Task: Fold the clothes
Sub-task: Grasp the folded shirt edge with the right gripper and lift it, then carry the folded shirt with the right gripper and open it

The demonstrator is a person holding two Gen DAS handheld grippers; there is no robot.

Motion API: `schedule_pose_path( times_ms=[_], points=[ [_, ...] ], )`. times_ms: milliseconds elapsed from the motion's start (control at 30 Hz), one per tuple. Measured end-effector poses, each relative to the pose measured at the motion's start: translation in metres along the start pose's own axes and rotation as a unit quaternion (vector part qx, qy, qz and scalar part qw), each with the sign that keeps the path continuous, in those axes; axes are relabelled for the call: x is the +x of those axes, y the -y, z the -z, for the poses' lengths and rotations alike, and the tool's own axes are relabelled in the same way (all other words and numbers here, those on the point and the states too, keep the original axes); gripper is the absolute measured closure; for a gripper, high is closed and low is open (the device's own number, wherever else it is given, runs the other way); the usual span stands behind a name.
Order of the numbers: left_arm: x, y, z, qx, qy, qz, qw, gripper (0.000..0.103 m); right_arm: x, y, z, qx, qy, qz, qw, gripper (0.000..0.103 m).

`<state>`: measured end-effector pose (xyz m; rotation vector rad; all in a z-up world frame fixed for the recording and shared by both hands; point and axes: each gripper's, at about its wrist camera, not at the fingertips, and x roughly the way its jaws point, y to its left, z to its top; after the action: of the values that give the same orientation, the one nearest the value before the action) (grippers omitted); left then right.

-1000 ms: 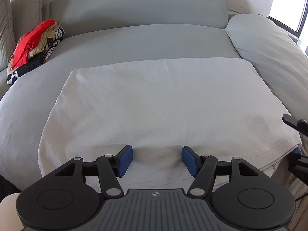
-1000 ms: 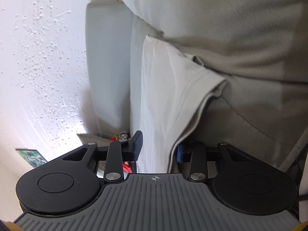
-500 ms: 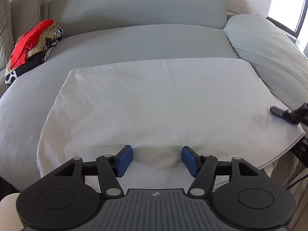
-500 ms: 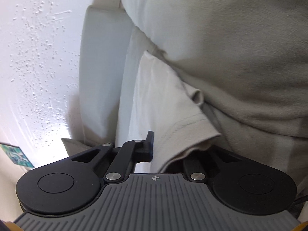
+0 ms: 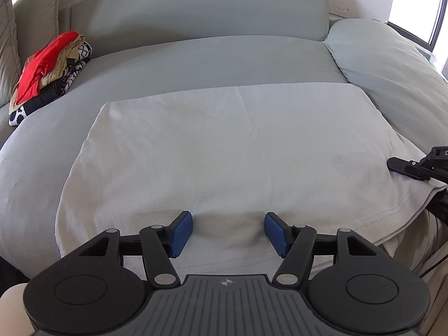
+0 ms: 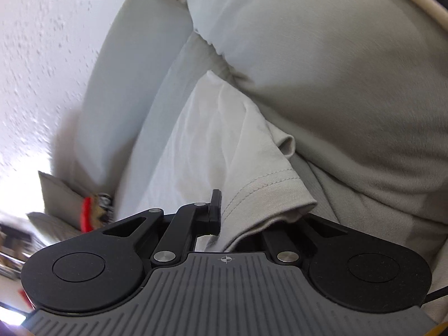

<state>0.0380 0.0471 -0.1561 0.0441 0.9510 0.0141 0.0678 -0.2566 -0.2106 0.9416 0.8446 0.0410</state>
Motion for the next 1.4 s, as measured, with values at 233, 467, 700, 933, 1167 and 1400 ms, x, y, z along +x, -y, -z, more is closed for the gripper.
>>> schedule_pose_path(
  times_ms=[233, 467, 700, 933, 1167, 1400],
  points=[
    [-0.052, -0.019, 0.0, -0.038, 0.029, 0.038, 0.9981, 0.042, 0.003, -0.059, 0.004, -0.137, -0.005, 0.134, 0.981, 0.101],
    [-0.107, -0.102, 0.023, -0.161, 0.077, -0.011, 0.9839, 0.039, -0.001, -0.115, 0.03, -0.25, 0.059, 0.206, 0.944, 0.099],
    [-0.129, -0.18, 0.043, -0.269, 0.091, -0.071, 0.9562, 0.04, 0.01, -0.219, 0.107, -0.459, 0.091, 0.137, 0.873, 0.099],
    [-0.125, -0.211, 0.057, -0.312, 0.075, -0.077, 0.9441, 0.04, 0.046, -0.262, 0.234, -0.644, -0.018, 0.067, 0.762, 0.099],
    [-0.118, -0.216, 0.065, -0.324, 0.06, -0.066, 0.9419, 0.04, 0.051, -0.261, 0.251, -0.64, -0.058, 0.074, 0.763, 0.099],
    [-0.111, -0.214, 0.061, -0.322, 0.054, -0.054, 0.9438, 0.04, 0.045, -0.288, 0.233, -0.58, -0.055, 0.047, 0.811, 0.099]
  ],
)
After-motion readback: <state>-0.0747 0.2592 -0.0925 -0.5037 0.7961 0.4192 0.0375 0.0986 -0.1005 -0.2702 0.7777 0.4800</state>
